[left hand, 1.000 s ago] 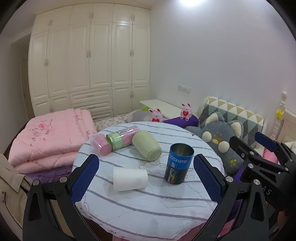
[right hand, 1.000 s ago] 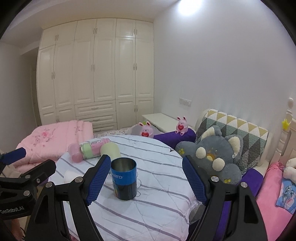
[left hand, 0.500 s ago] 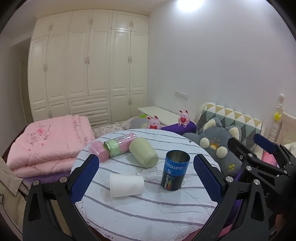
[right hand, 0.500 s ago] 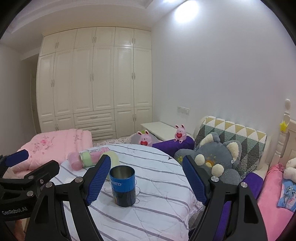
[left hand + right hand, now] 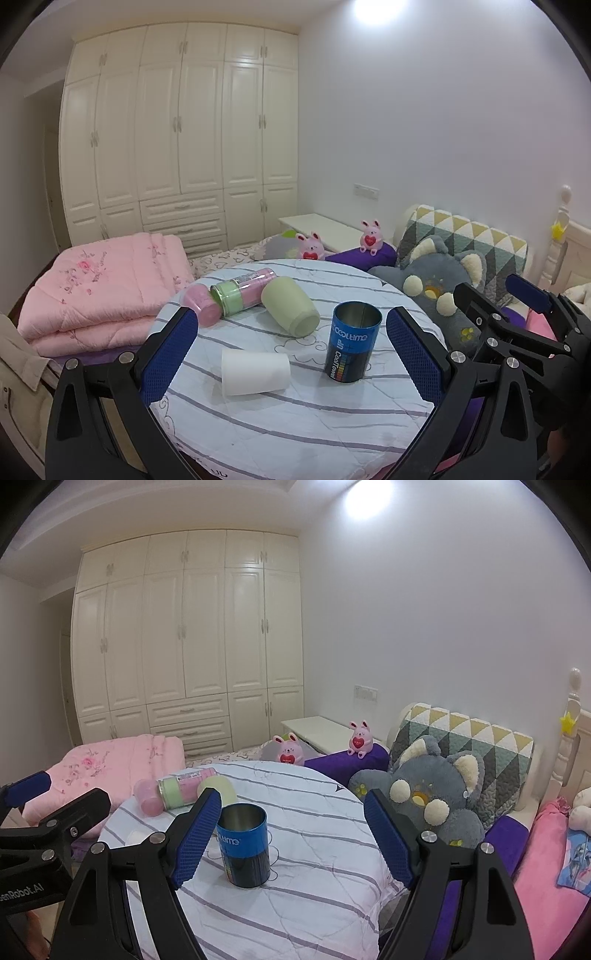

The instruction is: Flip cup upright

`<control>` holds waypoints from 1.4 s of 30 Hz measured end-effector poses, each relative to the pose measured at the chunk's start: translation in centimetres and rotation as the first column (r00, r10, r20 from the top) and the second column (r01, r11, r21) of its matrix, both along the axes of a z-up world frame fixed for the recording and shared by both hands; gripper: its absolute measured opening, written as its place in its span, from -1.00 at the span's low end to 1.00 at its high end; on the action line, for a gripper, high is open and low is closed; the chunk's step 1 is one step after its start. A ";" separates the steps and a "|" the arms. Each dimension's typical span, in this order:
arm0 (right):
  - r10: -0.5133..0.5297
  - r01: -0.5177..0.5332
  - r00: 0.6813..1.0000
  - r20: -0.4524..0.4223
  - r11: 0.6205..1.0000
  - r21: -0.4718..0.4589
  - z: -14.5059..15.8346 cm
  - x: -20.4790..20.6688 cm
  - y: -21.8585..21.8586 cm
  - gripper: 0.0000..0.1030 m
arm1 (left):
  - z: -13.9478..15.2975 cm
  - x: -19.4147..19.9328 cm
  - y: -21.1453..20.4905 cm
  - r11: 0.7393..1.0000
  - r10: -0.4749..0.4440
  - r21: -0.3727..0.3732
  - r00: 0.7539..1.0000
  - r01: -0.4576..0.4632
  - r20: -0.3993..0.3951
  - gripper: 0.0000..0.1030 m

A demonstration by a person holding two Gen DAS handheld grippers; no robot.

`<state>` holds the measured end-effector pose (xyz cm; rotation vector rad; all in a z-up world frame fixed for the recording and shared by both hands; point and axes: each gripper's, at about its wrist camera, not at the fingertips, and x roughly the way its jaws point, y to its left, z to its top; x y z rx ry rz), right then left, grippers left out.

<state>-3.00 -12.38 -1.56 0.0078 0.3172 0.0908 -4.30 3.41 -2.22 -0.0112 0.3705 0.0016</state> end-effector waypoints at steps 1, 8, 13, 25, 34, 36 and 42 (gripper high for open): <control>0.000 0.000 1.000 -0.001 1.000 0.001 -0.1 0.1 0.0 0.57 | -0.1 0.0 0.0 1.000 0.001 0.002 1.000 -0.001 -0.001 1.00; -0.001 0.001 1.000 0.000 1.000 0.004 -0.2 0.0 0.0 0.57 | 0.0 0.0 0.0 1.000 0.002 -0.001 1.000 -0.002 0.005 1.00; -0.004 0.004 1.000 -0.003 1.000 0.006 -0.2 0.2 -0.1 0.57 | 0.0 -0.1 -0.1 1.000 -0.005 0.000 1.000 0.005 0.009 1.00; -0.001 0.001 1.000 -0.008 1.000 0.003 -0.3 0.4 -0.2 0.57 | 0.1 0.1 -0.5 1.000 -0.013 0.006 1.000 0.012 0.019 1.00; 0.004 -0.004 1.000 -0.017 1.000 0.003 -0.4 0.7 -0.2 0.57 | 0.1 0.2 -0.6 1.000 -0.012 0.009 1.000 0.012 0.018 1.00; 0.005 -0.005 1.000 -0.019 1.000 0.002 -0.4 0.7 -0.3 0.57 | 0.1 0.2 -0.6 1.000 -0.009 0.013 1.000 0.009 0.018 1.00; 0.008 -0.008 1.000 -0.029 1.000 0.003 -0.6 0.9 -0.2 0.57 | 0.1 0.1 -0.6 1.000 -0.006 0.021 1.000 0.006 0.017 1.00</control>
